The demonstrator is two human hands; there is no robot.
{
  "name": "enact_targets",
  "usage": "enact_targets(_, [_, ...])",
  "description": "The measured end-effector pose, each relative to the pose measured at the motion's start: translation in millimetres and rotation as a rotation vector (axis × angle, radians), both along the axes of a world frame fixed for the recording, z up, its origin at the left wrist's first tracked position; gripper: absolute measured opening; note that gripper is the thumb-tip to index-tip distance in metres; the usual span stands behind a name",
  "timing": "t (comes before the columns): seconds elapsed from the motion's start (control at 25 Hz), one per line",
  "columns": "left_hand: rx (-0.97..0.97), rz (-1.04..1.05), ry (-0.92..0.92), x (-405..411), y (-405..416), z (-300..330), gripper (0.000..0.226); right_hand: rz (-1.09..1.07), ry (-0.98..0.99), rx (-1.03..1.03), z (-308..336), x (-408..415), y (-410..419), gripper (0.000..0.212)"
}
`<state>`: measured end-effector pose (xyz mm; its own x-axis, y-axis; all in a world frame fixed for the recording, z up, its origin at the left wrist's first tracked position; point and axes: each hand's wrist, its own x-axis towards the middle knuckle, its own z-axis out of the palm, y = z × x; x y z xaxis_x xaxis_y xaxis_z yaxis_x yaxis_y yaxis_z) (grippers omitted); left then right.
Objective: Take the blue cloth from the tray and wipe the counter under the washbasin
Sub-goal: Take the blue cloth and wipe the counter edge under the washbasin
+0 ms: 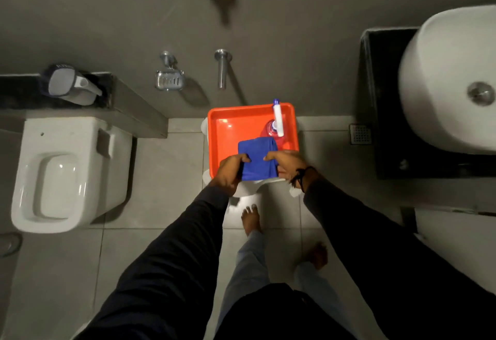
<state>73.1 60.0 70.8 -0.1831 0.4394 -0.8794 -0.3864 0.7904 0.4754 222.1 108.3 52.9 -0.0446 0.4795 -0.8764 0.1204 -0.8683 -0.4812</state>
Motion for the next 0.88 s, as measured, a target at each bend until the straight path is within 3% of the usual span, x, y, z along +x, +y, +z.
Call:
enact_targets(0.12, [0.030, -0.013, -0.132, 50, -14, 27, 0.044, 0.003, 0.034, 0.025, 32, 58, -19, 0.017])
enact_targets(0.28, [0.075, -0.045, -0.212, 136, -35, 53, 0.036, -0.018, 0.019, 0.120, 62, 151, -41, 0.023])
enact_targets(0.4, [0.154, -0.131, -0.058, 202, -40, 62, 0.031, -0.117, -0.041, 0.225, 73, 214, -51, 0.021])
enact_targets(0.56, [0.242, -0.220, -0.002, 267, -29, 69, 0.035, -0.241, -0.225, 0.327, 74, 276, -54, 0.049])
enact_targets(0.88, [0.248, -0.352, 0.204, 324, 11, 32, 0.031, -0.455, -0.378, 0.387, 46, 322, -33, 0.044])
